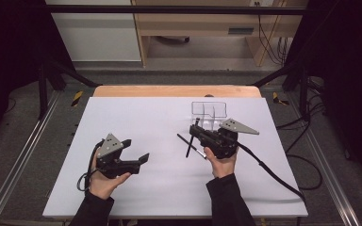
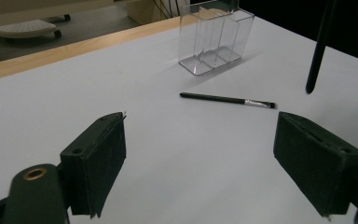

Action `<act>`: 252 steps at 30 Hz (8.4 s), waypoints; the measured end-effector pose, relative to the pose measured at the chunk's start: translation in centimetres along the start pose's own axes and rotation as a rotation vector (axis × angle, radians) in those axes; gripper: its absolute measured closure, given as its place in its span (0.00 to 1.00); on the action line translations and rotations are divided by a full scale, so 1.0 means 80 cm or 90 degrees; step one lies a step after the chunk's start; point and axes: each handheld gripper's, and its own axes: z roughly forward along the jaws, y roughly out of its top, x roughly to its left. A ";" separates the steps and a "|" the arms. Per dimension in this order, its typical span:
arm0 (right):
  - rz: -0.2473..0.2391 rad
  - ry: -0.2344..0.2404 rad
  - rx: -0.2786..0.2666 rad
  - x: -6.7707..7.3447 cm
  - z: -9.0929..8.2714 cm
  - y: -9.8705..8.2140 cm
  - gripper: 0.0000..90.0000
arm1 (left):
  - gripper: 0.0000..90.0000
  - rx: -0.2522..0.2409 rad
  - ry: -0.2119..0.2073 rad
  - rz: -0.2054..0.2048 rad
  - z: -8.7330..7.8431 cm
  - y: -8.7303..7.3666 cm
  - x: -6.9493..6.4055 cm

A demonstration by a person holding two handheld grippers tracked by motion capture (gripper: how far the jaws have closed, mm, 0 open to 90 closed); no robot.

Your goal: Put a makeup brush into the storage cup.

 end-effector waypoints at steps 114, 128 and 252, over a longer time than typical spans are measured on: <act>-0.088 -0.265 -0.039 -0.127 0.091 0.082 0.93 | 0.08 0.038 0.055 -0.023 -0.021 -0.029 0.063; -0.074 -0.265 -0.020 -0.134 0.098 0.061 0.93 | 0.08 0.041 0.055 -0.022 -0.020 -0.029 0.062; -0.127 -0.142 0.111 -0.053 -0.045 -0.018 0.11 | 0.07 0.029 0.058 -0.023 -0.018 -0.030 0.058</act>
